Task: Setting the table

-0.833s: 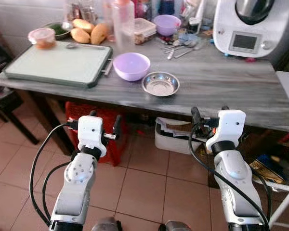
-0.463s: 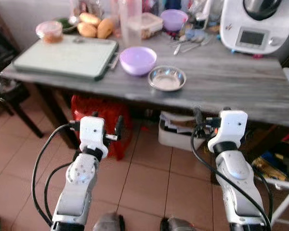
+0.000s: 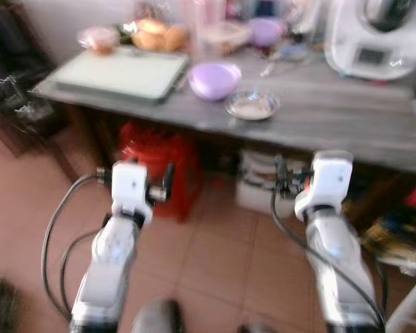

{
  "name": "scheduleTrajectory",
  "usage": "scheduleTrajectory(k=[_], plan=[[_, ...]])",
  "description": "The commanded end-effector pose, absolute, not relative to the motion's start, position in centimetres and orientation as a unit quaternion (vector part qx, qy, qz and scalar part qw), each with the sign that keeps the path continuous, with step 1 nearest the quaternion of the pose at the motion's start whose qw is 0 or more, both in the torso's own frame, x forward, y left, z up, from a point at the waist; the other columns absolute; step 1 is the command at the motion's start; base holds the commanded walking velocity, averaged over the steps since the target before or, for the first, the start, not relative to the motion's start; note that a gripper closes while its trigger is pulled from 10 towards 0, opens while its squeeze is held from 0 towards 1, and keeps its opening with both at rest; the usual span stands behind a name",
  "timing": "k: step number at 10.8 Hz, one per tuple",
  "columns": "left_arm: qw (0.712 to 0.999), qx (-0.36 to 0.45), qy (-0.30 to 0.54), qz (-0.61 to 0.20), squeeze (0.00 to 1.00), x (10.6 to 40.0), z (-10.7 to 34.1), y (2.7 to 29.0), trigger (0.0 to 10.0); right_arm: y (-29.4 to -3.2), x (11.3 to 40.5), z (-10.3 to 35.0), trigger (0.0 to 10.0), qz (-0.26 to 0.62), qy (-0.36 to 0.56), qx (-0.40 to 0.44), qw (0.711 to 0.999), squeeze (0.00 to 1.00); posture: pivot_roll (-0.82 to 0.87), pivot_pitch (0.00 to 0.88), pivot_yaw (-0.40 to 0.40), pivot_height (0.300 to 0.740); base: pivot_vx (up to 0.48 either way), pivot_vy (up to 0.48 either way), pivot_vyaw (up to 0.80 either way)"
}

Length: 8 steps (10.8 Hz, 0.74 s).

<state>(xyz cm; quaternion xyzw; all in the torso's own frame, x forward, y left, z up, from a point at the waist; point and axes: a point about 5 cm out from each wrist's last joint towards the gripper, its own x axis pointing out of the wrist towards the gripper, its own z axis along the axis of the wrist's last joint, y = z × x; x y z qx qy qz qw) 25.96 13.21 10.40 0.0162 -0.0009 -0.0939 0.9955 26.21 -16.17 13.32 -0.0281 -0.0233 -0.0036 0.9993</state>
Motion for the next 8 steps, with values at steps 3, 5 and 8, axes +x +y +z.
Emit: scheduleTrajectory(k=[3, 5, 8], plan=[[0.994, -0.001, -0.033, -0.108, 0.0, 26.02, 11.56, 12.93, 10.0, -16.38, 26.1, 13.2, 10.0, -0.016, -0.021, -0.019, 0.999, 0.0, 0.02, 0.0, 0.017, 0.74, 0.0, 0.0, 0.0], [0.994, -0.011, -0.023, -0.107, 0.0, 25.98, 11.62, 12.94, 10.0, -16.23, 25.99, 12.99, 10.0, -0.016, -0.016, -0.017, 1.0, 0.0, 0.02, 0.0, 0.017, 0.74, 0.0, 0.0, -0.8], [0.991, -0.029, -0.025, -0.13, 0.0, 25.89, 11.89, 12.58, 10.0, -16.0, 26.17, 13.18, 10.0, -0.013, -0.022, -0.016, 1.0, 0.0, 0.02, 0.0, 0.024, 0.74, 0.0, -0.099, -0.27]])
